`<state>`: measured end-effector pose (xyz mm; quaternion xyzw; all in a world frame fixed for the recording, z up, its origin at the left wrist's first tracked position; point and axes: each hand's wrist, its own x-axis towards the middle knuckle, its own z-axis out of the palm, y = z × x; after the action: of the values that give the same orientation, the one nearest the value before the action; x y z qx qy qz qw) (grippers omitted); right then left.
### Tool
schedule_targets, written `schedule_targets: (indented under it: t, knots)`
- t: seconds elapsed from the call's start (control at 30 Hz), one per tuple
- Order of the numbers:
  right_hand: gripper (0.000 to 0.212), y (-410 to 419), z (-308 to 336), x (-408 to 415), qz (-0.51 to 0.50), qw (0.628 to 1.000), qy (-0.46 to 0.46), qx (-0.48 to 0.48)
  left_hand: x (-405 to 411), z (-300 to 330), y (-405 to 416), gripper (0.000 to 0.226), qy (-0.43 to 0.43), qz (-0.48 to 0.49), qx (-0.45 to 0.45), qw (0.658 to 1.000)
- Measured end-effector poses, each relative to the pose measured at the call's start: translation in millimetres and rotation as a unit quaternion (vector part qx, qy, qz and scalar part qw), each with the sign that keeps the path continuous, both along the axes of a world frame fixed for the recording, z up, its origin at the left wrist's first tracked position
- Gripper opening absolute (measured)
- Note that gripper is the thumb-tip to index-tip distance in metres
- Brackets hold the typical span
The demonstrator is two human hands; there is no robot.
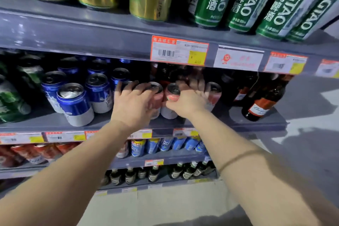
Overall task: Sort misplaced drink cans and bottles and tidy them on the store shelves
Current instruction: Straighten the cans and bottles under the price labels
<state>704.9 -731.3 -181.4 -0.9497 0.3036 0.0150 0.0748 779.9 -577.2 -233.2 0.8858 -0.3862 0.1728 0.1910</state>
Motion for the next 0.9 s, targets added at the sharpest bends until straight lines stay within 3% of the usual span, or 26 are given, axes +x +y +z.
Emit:
schedule_targets:
  t: [0.17,0.27,0.43,0.6,0.9]
  knots:
    - [0.073,-3.5,-22.7,-26.4,0.051,0.984,-0.167,-0.033,4.3,-5.8,-4.3,0.054,-0.028,0.012,-0.028,0.999]
    - [0.073,-13.3,-12.5,-65.4,0.048,0.957,-0.273,0.09,6.3,-9.8,-4.0,0.053,-0.034,0.015,-0.03,0.999]
    - [0.073,-59.8,-5.0,-104.1,0.003,0.97,-0.233,0.071,6.5,-12.6,-4.0,0.052,-0.052,0.015,-0.034,0.998]
    - [0.068,-95.3,-10.5,-81.9,-0.058,0.972,-0.217,0.07,8.6,-15.0,-3.5,0.053,-0.052,0.011,-0.037,0.998]
    - [0.065,-120.2,-33.9,-45.0,-0.038,0.957,-0.248,0.145,8.2,-14.4,-2.0,0.055,-0.045,0.005,-0.035,0.998]
